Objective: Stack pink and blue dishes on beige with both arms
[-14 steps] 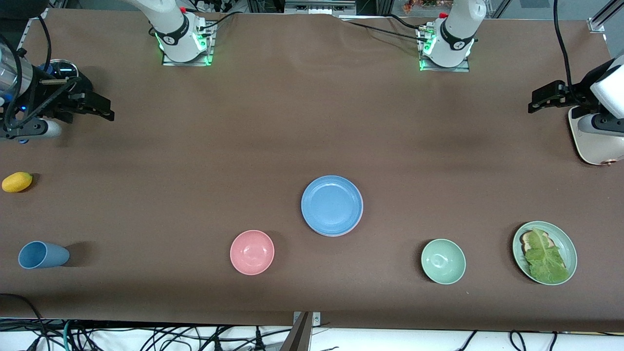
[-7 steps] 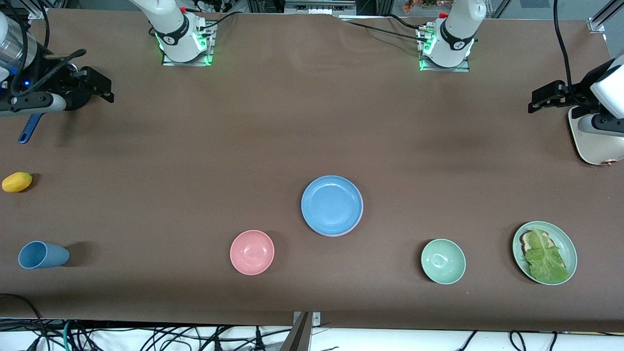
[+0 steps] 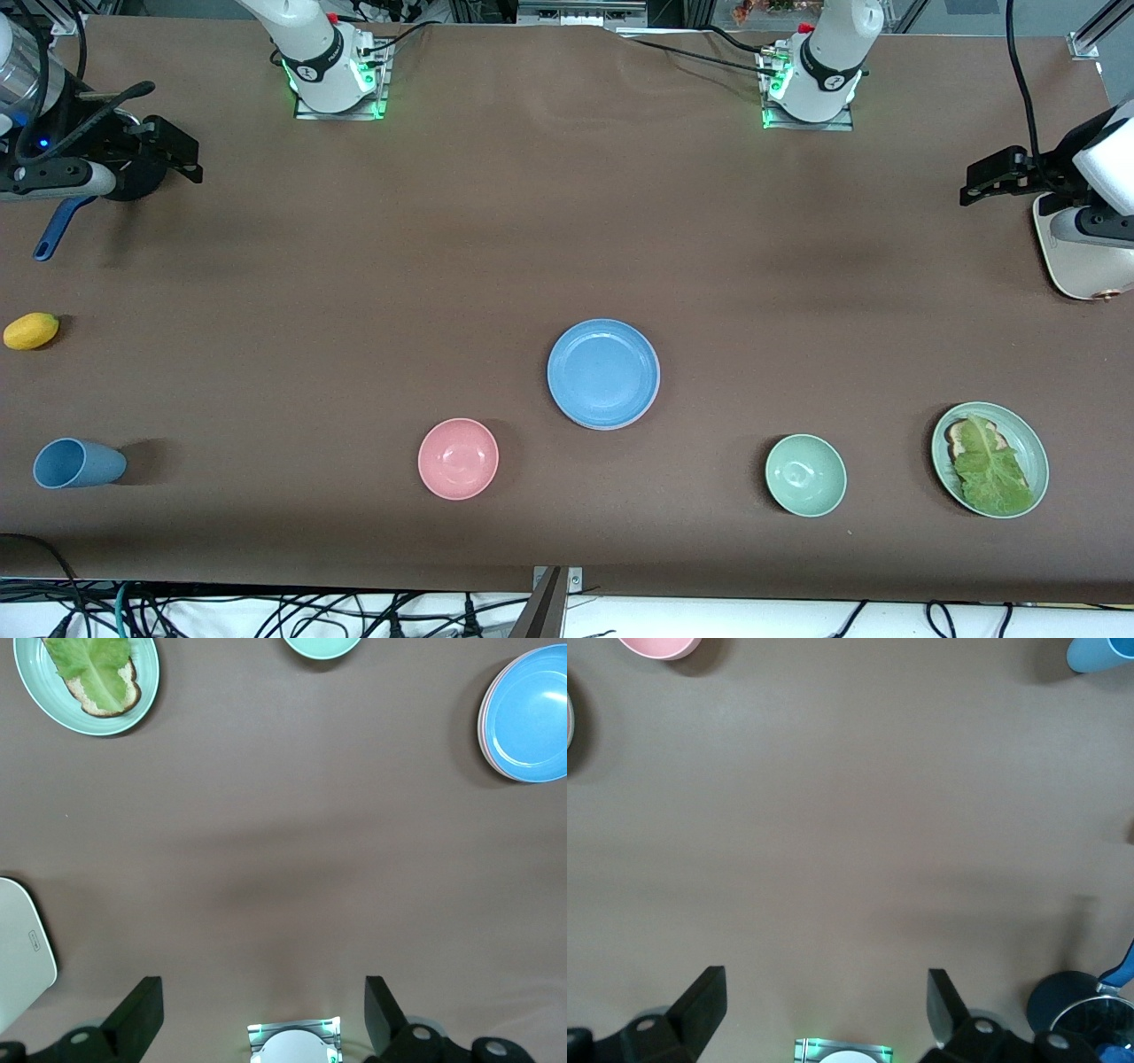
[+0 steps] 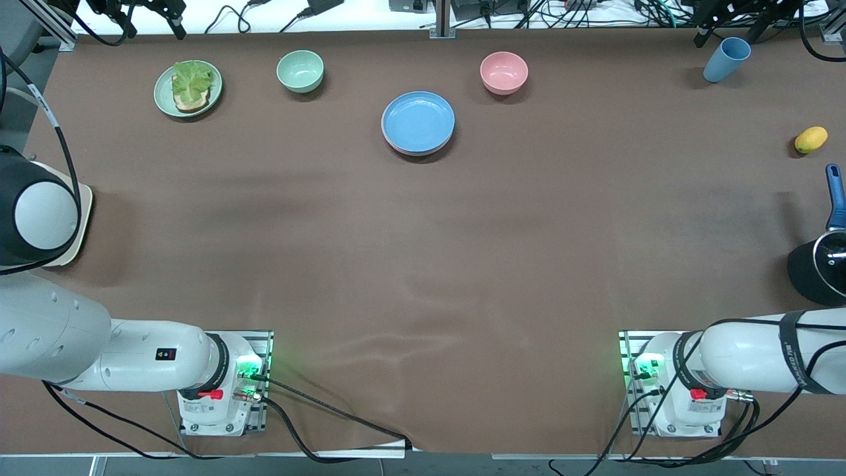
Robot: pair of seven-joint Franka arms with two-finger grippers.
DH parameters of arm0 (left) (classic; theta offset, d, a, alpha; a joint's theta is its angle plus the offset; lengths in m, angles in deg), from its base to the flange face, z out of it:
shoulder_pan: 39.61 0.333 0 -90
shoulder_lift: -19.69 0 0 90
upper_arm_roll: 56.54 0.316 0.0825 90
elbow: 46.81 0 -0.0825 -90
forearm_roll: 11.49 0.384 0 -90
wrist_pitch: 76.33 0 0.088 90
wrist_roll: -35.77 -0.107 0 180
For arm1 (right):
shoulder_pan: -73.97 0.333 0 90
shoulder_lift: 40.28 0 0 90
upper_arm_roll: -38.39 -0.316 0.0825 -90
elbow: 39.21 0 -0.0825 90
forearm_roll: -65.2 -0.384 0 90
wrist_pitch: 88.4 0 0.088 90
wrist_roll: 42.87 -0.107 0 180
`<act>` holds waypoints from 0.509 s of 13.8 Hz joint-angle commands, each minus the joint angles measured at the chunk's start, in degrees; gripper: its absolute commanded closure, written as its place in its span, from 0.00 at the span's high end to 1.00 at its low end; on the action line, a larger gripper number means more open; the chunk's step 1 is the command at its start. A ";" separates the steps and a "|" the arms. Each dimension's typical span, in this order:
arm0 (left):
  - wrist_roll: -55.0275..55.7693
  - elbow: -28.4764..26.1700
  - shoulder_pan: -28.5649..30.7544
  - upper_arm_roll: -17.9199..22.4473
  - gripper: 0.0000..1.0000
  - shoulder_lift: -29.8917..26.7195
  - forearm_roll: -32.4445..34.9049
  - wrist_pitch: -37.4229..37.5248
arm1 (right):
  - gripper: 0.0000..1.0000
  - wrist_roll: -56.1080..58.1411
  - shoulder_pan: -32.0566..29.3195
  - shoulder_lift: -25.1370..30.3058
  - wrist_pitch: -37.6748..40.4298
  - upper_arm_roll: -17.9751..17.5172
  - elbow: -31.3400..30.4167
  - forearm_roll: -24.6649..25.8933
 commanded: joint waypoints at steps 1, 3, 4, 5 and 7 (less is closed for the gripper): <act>-0.29 0.48 0.12 0.16 1.00 0.14 -1.05 0.14 | 1.00 0.47 -1.25 -0.30 -0.89 -1.01 -0.01 1.58; -0.29 0.48 0.12 0.15 1.00 0.14 -1.05 0.14 | 1.00 -0.06 -1.25 -1.61 -1.77 -1.01 0.25 1.59; -0.29 0.48 0.12 0.15 1.00 0.14 -1.05 0.14 | 1.00 -0.06 -1.25 -2.06 -1.86 -1.01 0.34 1.76; -0.29 0.48 0.12 0.15 1.00 0.14 -1.05 0.14 | 1.00 -0.06 -1.25 -2.15 -1.86 -1.01 0.86 1.94; -0.29 0.48 0.12 0.24 1.00 0.14 -1.05 0.14 | 1.00 0.11 -1.60 -3.55 -1.86 -0.84 2.88 1.50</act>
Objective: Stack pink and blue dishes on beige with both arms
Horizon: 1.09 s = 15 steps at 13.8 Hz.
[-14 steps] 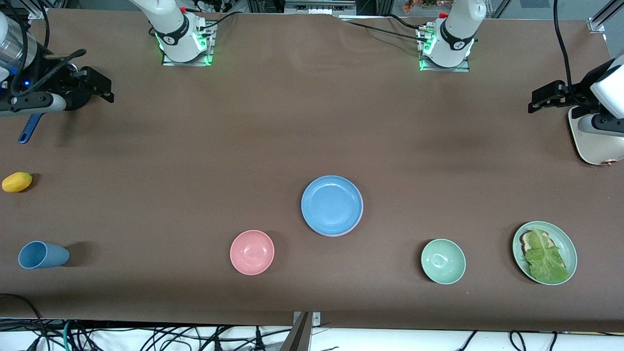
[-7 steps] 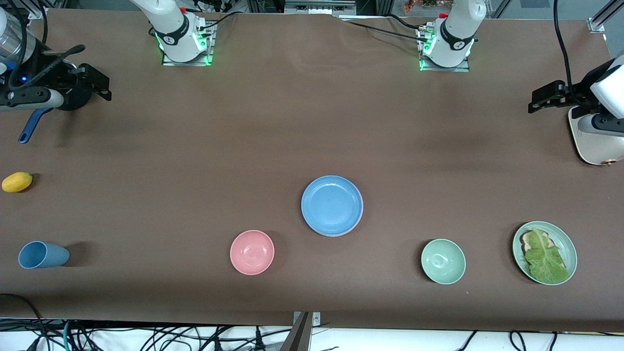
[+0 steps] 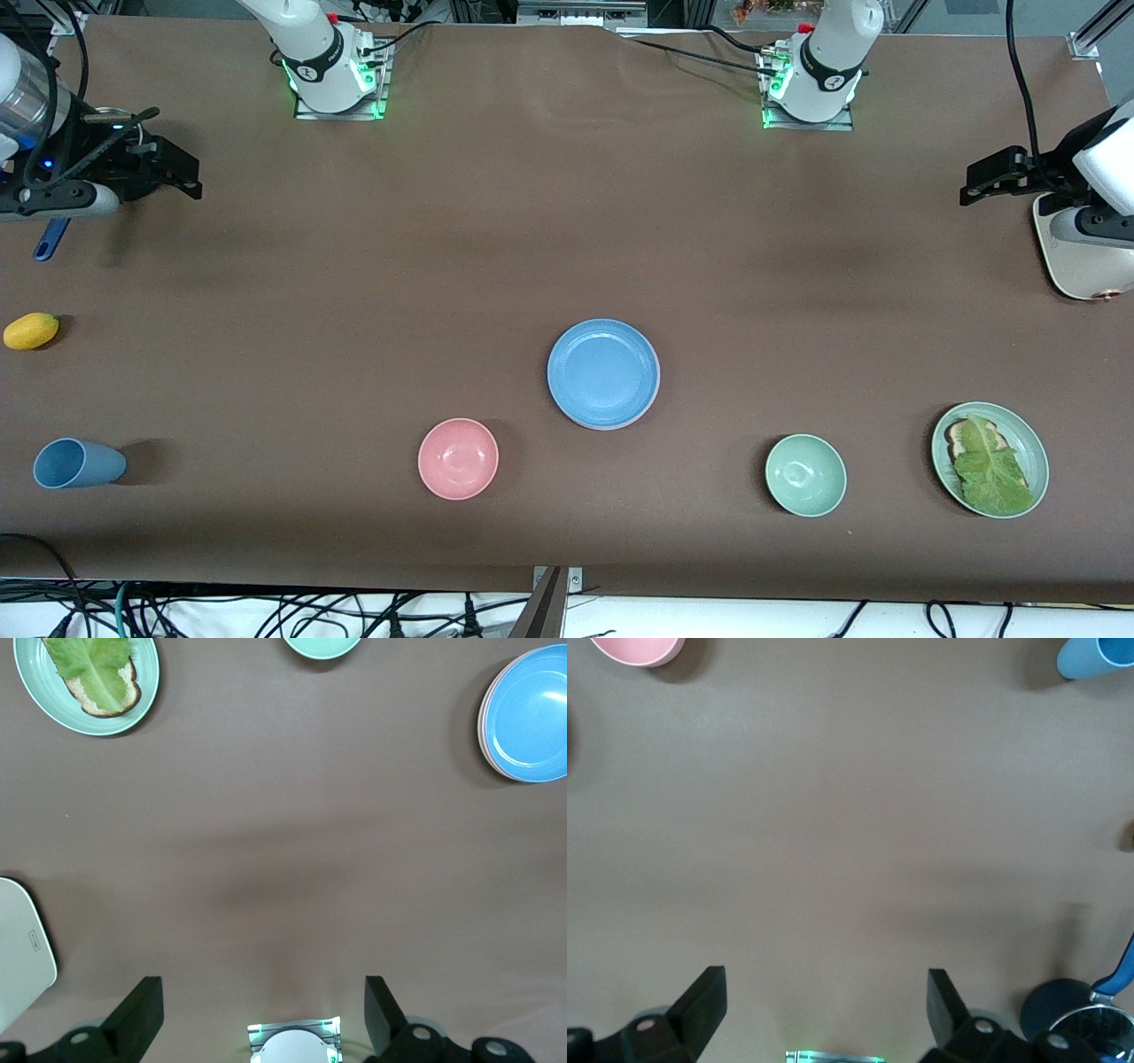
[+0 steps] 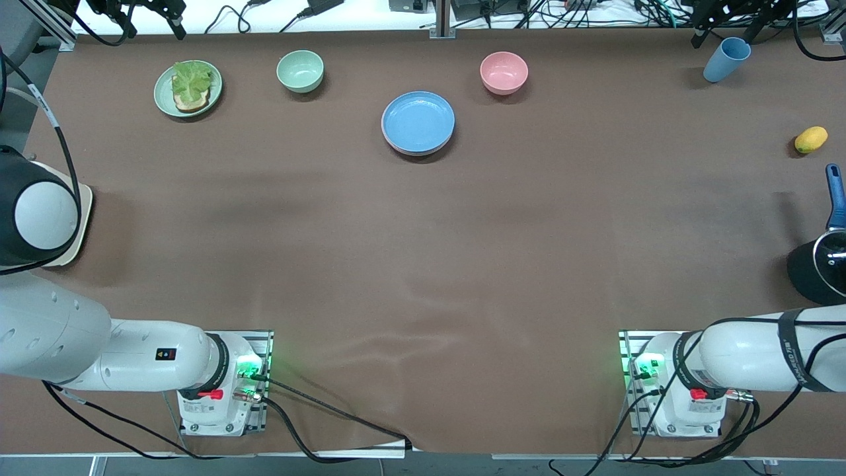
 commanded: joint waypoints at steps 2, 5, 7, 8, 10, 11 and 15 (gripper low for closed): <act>-0.29 0.48 0.12 0.24 1.00 0.14 -1.14 0.14 | 1.00 0.21 -1.36 -2.24 0.43 -0.84 4.51 0.20; -0.29 0.48 0.12 0.24 1.00 0.14 -1.05 0.14 | 1.00 -0.05 -0.83 -2.77 0.70 -1.01 4.70 1.17; -0.29 0.48 0.12 0.24 1.00 0.14 -1.05 0.14 | 1.00 -0.06 -0.66 -2.69 0.96 -1.10 4.70 0.99; -0.29 0.48 0.12 0.16 1.00 0.14 -1.05 0.14 | 1.00 -0.23 -0.66 -2.77 0.96 -1.10 4.70 0.91; -0.29 0.48 0.12 0.24 1.00 0.14 -1.05 0.14 | 1.00 -0.23 -0.83 -2.77 0.96 -1.10 4.52 0.91; -0.29 0.48 0.12 0.24 1.00 0.14 -1.05 0.14 | 1.00 -0.23 -0.92 -2.69 1.05 -1.01 4.52 0.91; -0.29 0.48 0.12 0.24 1.00 0.14 -0.96 0.06 | 1.00 -0.32 -1.01 -2.77 1.05 -0.92 4.52 0.91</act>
